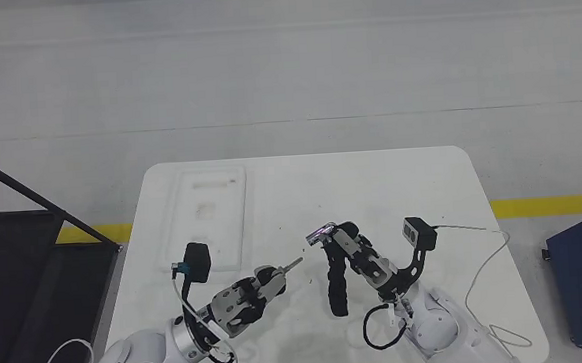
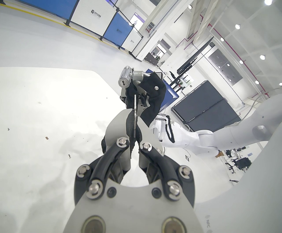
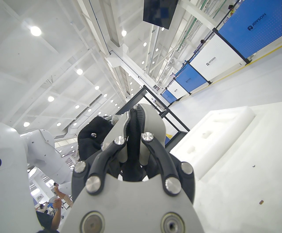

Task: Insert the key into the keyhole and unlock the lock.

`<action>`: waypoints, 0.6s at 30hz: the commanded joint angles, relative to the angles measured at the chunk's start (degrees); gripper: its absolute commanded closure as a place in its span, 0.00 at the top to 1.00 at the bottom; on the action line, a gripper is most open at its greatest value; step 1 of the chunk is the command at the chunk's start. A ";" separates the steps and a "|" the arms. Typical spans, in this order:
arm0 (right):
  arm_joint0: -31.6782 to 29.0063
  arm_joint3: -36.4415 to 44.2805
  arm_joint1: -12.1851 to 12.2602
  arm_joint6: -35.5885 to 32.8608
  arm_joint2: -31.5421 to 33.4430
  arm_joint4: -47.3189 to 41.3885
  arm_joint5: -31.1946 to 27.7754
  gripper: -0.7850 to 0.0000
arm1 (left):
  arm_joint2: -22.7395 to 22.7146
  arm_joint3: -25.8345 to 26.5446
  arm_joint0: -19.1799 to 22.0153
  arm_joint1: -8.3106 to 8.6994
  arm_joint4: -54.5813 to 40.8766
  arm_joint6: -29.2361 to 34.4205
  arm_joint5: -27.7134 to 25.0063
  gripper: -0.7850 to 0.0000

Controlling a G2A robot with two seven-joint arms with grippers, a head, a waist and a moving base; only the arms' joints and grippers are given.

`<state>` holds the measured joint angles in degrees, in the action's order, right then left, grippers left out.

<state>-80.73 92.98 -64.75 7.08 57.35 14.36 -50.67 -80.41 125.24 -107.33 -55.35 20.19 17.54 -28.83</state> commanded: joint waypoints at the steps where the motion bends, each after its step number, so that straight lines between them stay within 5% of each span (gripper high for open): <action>1: 0.00 0.00 0.00 0.00 0.00 0.00 0.00 0.00 | 0.06 -0.40 -0.14 -0.05 -0.30 -0.52 -0.41 0.00; 18: 0.00 0.00 0.00 0.00 0.00 0.00 0.00 0.00 | 2.14 -3.41 4.17 -0.59 -4.04 0.96 0.10 0.00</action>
<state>-80.73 92.98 -64.75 7.08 57.35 14.36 -50.67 -78.47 122.03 -103.39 -55.91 16.19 18.43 -28.84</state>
